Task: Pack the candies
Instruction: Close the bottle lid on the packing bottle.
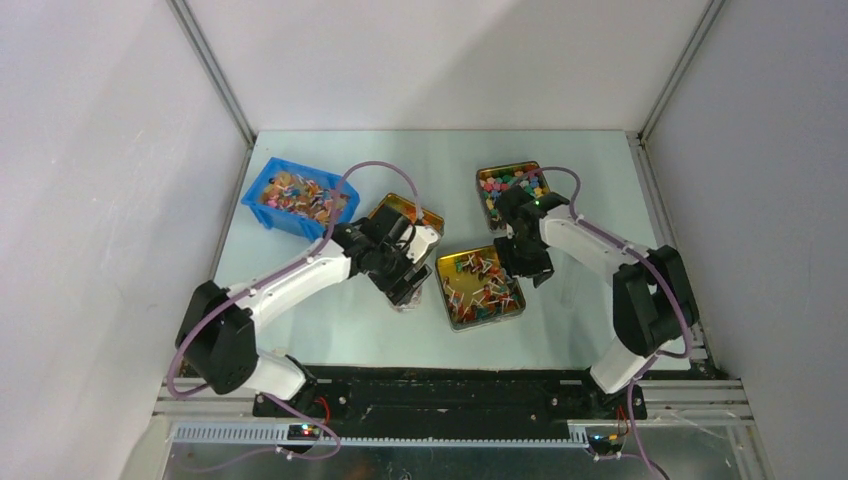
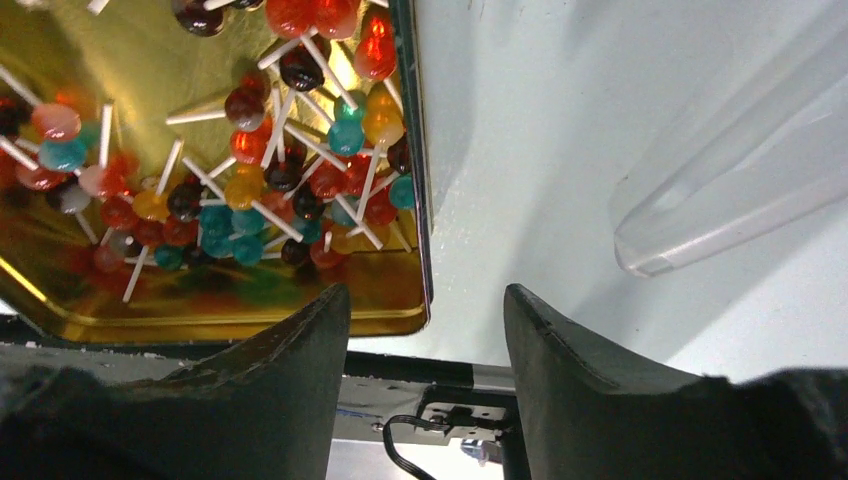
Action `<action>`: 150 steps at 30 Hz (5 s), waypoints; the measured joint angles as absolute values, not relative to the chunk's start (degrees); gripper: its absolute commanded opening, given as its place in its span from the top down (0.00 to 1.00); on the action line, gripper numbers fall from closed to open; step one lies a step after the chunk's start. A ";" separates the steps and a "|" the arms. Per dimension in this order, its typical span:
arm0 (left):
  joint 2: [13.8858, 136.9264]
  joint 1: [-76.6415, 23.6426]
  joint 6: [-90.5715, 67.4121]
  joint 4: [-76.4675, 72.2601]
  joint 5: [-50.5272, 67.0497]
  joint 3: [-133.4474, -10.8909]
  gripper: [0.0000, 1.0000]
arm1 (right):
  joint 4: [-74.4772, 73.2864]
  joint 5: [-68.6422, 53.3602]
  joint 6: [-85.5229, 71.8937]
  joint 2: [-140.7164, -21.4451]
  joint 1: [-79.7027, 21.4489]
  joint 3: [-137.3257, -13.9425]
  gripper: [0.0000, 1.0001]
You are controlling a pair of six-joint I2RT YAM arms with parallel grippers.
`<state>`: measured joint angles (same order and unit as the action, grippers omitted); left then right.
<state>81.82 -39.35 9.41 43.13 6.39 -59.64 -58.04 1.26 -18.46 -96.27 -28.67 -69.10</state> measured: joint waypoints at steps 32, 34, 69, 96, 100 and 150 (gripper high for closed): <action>90.50 -40.07 12.10 51.68 6.48 -67.24 0.35 | -59.96 -2.83 -17.21 -91.07 -29.30 -69.10 0.17; 91.05 -40.12 12.10 51.55 6.17 -67.31 0.35 | -59.99 -2.83 -17.08 -91.07 -29.39 -69.10 0.17; 96.77 -42.39 12.14 51.81 1.67 -70.41 0.34 | -60.77 -3.81 -16.64 -91.07 -30.41 -69.10 0.17; 98.26 -43.97 12.51 51.05 -0.10 -67.90 0.00 | -60.84 -4.78 -15.97 -91.07 -30.68 -69.10 0.17; 97.95 -43.99 12.49 50.48 -0.62 -66.89 0.00 | -60.95 -4.78 -15.92 -91.07 -30.68 -69.10 0.16; 63.99 -18.33 -35.27 18.00 21.30 -33.34 0.18 | -51.90 -28.73 -25.02 -114.32 -43.24 -95.33 0.43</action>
